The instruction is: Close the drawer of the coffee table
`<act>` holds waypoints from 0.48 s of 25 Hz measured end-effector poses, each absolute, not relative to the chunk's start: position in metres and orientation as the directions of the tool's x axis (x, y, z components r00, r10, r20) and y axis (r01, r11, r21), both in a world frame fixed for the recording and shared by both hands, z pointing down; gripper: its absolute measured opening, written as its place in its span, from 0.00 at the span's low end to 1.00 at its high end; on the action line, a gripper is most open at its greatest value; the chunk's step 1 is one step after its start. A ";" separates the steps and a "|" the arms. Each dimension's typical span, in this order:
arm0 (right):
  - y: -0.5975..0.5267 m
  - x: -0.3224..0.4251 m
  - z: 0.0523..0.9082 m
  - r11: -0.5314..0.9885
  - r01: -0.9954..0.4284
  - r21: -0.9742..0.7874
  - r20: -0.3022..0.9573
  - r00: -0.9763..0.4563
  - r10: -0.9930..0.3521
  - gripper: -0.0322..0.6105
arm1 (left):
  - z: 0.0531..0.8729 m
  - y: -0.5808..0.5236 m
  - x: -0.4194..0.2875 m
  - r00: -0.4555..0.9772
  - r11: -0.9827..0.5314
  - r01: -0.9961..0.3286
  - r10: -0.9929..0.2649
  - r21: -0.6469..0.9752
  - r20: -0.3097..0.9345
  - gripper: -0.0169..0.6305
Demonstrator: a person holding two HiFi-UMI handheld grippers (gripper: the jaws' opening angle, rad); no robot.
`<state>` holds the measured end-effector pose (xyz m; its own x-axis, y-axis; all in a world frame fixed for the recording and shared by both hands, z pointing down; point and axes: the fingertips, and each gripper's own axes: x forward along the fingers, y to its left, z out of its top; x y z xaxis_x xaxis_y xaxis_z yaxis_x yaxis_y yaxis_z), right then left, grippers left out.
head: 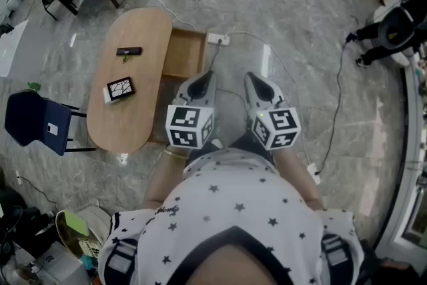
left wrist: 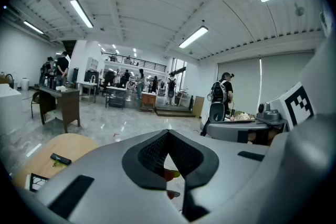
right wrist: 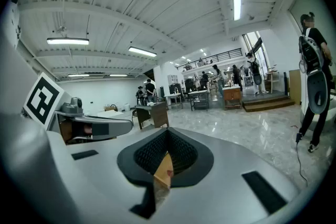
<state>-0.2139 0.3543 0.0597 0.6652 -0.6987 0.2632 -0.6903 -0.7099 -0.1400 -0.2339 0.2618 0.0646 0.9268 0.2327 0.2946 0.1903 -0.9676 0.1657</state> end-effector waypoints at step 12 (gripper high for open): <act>0.336 -0.215 0.057 -0.698 -0.705 -0.130 0.250 0.658 -0.711 0.06 | 0.064 0.251 -0.231 0.929 -0.968 0.192 0.233 0.161 0.288 0.03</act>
<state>-0.2145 0.3360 0.0570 0.6576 -0.7107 0.2500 -0.7046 -0.6976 -0.1297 -0.2309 0.2506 0.0639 0.9290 0.2326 0.2880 0.1925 -0.9680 0.1608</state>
